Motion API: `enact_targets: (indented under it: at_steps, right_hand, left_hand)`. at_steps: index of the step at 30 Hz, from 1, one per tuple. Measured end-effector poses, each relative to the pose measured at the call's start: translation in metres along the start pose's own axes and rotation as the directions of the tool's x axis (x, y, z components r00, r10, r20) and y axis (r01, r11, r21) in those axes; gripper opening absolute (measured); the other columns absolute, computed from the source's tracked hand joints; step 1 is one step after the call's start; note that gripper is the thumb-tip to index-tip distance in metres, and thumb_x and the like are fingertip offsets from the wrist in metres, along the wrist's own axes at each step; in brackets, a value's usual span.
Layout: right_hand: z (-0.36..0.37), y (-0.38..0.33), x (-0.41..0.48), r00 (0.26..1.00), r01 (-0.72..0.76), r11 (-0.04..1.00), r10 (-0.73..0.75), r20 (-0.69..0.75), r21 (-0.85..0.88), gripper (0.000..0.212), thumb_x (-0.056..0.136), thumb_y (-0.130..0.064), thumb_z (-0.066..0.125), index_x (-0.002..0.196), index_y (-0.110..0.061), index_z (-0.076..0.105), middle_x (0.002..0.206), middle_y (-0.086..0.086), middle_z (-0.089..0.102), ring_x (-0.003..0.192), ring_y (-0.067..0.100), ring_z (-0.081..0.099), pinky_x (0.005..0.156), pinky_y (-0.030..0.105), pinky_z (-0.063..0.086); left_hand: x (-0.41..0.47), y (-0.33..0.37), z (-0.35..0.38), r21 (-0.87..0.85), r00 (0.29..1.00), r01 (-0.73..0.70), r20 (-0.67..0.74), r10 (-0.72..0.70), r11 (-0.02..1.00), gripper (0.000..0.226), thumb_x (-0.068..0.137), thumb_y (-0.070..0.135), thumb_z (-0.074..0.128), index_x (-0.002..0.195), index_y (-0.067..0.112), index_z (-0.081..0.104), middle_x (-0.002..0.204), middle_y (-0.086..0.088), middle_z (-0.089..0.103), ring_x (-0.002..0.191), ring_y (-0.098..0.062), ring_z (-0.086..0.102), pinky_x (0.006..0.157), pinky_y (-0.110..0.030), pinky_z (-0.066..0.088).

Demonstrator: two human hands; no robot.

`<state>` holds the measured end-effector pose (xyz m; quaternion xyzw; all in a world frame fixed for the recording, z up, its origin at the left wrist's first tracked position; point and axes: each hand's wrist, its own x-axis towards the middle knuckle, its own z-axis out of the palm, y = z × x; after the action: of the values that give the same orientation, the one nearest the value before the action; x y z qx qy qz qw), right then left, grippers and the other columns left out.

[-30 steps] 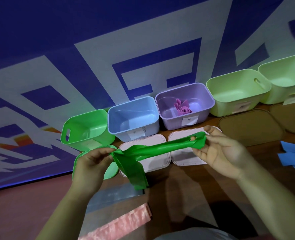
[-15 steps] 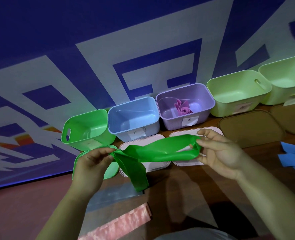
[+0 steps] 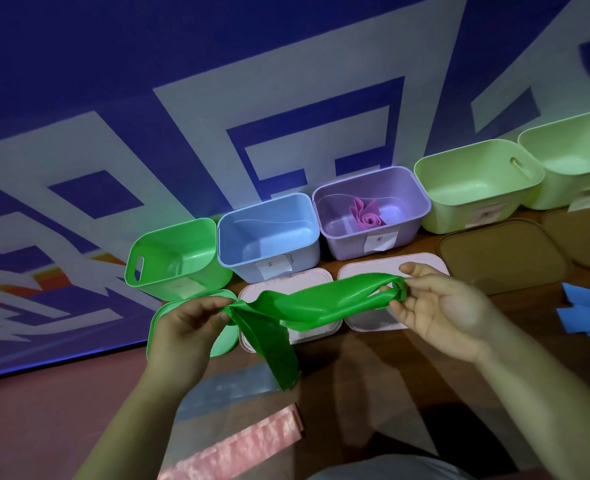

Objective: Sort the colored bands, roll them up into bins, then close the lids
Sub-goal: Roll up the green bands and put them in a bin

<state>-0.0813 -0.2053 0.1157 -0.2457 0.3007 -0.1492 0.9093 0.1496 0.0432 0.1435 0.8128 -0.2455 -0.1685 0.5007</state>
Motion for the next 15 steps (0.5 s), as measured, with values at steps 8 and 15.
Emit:
enact_targets:
  at_steps: [8, 15]
  right_hand:
    - [-0.005, 0.000, 0.003, 0.998, 0.057, 0.981, -0.060, -0.007, -0.185, 0.024, 0.078, -0.001, 0.060, 0.096, -0.017, 0.058, 0.076, 0.007, 0.065, 0.065, 0.011, 0.063, 0.052, 0.017, 0.050]
    - [-0.019, -0.010, -0.001, 0.994, -0.026, 0.977, 0.048, 0.101, -0.214, 0.036, 0.076, -0.009, 0.065, 0.110, -0.019, 0.063, 0.086, 0.010, 0.069, 0.080, 0.020, 0.067, 0.069, 0.030, 0.047]
  left_hand:
    - [-0.002, 0.001, -0.002, 0.027, 1.000, -0.016, -0.004, 0.017, 1.000, 0.018, 0.086, -0.011, 0.065, 0.095, 0.001, 0.075, 0.090, 0.005, 0.077, 0.079, -0.001, 0.070, 0.073, -0.008, 0.051]
    - [-0.004, 0.002, -0.002, 0.011, 1.000, 0.008, -0.005, -0.008, 1.000, 0.021, 0.088, -0.010, 0.064, 0.099, 0.004, 0.074, 0.090, 0.006, 0.078, 0.080, -0.001, 0.070, 0.072, -0.009, 0.051]
